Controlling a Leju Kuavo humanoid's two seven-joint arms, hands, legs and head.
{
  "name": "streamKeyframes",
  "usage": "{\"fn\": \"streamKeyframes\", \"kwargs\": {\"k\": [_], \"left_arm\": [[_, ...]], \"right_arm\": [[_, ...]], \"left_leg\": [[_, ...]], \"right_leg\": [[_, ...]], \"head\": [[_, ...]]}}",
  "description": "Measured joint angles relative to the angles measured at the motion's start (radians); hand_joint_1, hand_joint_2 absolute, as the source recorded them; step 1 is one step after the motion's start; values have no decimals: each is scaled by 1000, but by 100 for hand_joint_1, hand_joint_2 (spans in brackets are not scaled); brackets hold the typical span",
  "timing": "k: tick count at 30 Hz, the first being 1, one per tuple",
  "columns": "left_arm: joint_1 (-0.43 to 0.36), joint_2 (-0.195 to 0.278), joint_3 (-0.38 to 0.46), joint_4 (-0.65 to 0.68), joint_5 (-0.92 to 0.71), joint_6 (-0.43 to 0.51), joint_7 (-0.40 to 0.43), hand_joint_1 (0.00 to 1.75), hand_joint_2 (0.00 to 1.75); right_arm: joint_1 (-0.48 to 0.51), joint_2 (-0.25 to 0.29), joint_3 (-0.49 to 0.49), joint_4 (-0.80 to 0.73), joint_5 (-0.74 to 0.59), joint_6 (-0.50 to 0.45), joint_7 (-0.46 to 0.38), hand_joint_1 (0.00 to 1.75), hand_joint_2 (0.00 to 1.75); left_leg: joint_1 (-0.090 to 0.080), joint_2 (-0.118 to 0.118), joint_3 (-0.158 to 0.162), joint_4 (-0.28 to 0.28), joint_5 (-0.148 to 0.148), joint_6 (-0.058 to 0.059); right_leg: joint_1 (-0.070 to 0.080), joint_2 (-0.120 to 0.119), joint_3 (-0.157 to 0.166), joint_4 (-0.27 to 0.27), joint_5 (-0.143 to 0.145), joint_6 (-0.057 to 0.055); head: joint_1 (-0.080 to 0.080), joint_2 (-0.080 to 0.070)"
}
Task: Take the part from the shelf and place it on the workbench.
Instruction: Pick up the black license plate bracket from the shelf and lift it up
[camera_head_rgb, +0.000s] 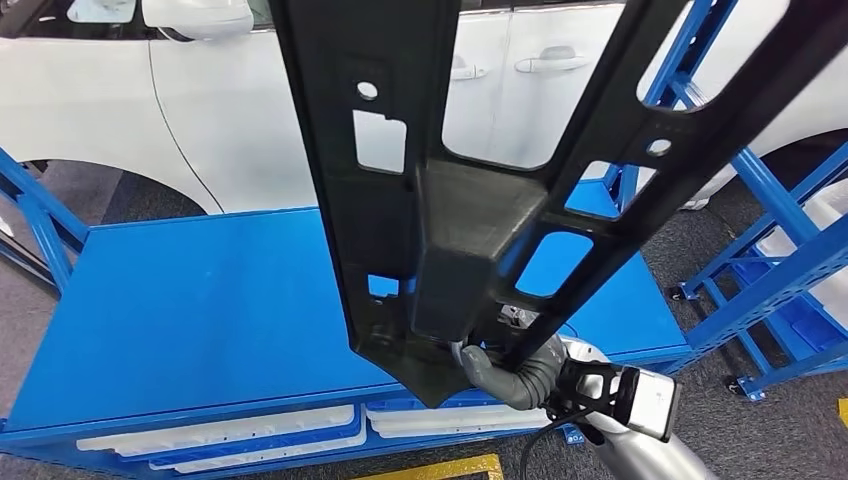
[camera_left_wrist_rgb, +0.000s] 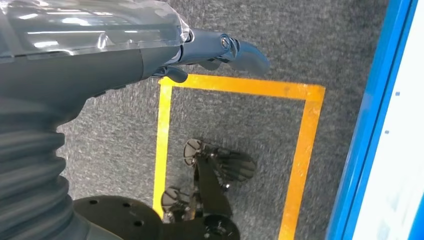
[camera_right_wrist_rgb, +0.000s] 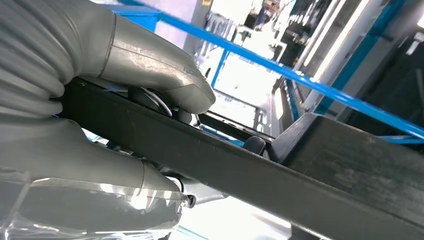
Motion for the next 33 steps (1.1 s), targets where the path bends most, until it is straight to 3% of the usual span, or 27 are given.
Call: {"fn": "streamKeyframes", "kwargs": {"k": [2,4,8,10,12,14,15,18,20,23,24,25,26,28,29,30,31,33], "left_arm": [[0,1,-2,0,-9,-1,2,0,175],[0,5,-4,0,-17,-2,4,0,175],[1,17,-4,0,-29,3,19,0,175],[2,24,-5,0,-37,5,30,0,175],[3,34,-6,0,-45,5,38,0,175],[4,45,-8,0,-54,4,41,0,175],[5,50,-8,0,-59,3,41,0,175],[3,63,-15,0,-71,-5,39,0,175],[1,71,-21,0,-76,-10,34,0,175],[1,81,-25,0,-75,-13,25,0,175],[0,82,-25,0,-74,-14,24,0,175],[-1,82,-25,0,-73,-14,24,0,175],[-3,82,-25,0,-72,-12,26,0,175],[-3,80,-25,0,-67,-5,37,0,175],[-2,79,-25,0,-65,0,44,0,175],[-2,77,-25,0,-63,5,49,0,175],[-2,74,-25,0,-62,8,54,0,175],[-2,66,-25,0,-60,14,60,0,175]], "right_arm": [[9,0,4,0,20,-29,-22,175,175],[15,0,7,0,33,-54,-51,175,175],[26,-2,15,-2,42,-89,-78,175,175],[30,-3,20,-1,43,-96,-78,175,175],[37,-4,26,0,37,-97,-79,175,175],[44,-5,29,2,30,-97,-81,175,175],[47,-5,30,2,27,-97,-81,175,175],[49,-6,30,3,20,-98,-82,175,175],[51,-6,31,4,16,-97,-82,175,175],[52,-7,36,7,12,-92,-83,175,175],[52,-7,37,9,12,-90,-83,175,175],[51,-7,38,10,10,-87,-83,175,175],[51,-7,39,12,7,-83,-83,175,175],[50,-7,42,16,-2,-70,-83,175,175],[50,-7,43,19,-8,-63,-83,175,175],[50,-7,45,22,-13,-57,-83,175,175],[50,-7,45,26,-17,-53,-83,175,175],[49,-7,46,32,-23,-44,-83,175,175]], "left_leg": [[1,1,-7,10,0,-6],[-2,2,-16,21,-1,-19],[0,4,-27,27,-1,-47],[3,3,-51,85,-56,-58],[3,2,-93,209,-144,-63],[3,2,-104,286,-188,-63],[2,2,-83,272,-185,-59],[-6,-4,56,82,-136,-37],[-15,-7,100,9,-118,-22],[-21,-3,92,-7,-84,-4],[-20,0,86,-16,-68,2],[-18,3,76,-25,-49,7],[-16,5,63,-29,-33,10],[-16,8,31,-30,-6,12],[-16,9,15,-29,6,11],[-16,11,-4,-27,18,9],[-15,12,-23,-24,30,7],[-14,13,-59,-11,52,-1]], "right_leg": [[-5,-12,72,-130,55,2],[-3,-21,120,-226,87,-4],[3,-14,112,-241,108,-31],[3,-15,99,-247,124,-45],[7,-14,79,-247,139,-52],[13,-13,55,-246,156,-54],[15,-12,43,-246,165,-54],[20,-7,12,-246,196,-50],[19,-7,5,-249,215,-41],[12,-6,5,-262,239,-24],[12,-5,-1,-255,226,-20],[11,-4,-13,-227,192,-18],[10,-4,-29,-178,141,-16],[8,-4,-55,-50,43,-11],[6,-4,-56,-1,23,-7],[5,-5,-42,19,25,-4],[2,-5,-11,4,42,-1],[-1,-14,99,-115,62,2]], "head": [[0,0],[0,0],[0,0],[0,0],[0,0],[0,0],[0,0],[0,0],[0,0],[0,0],[0,0],[0,0],[0,0],[0,0],[0,0],[0,0],[0,0],[0,0]]}}
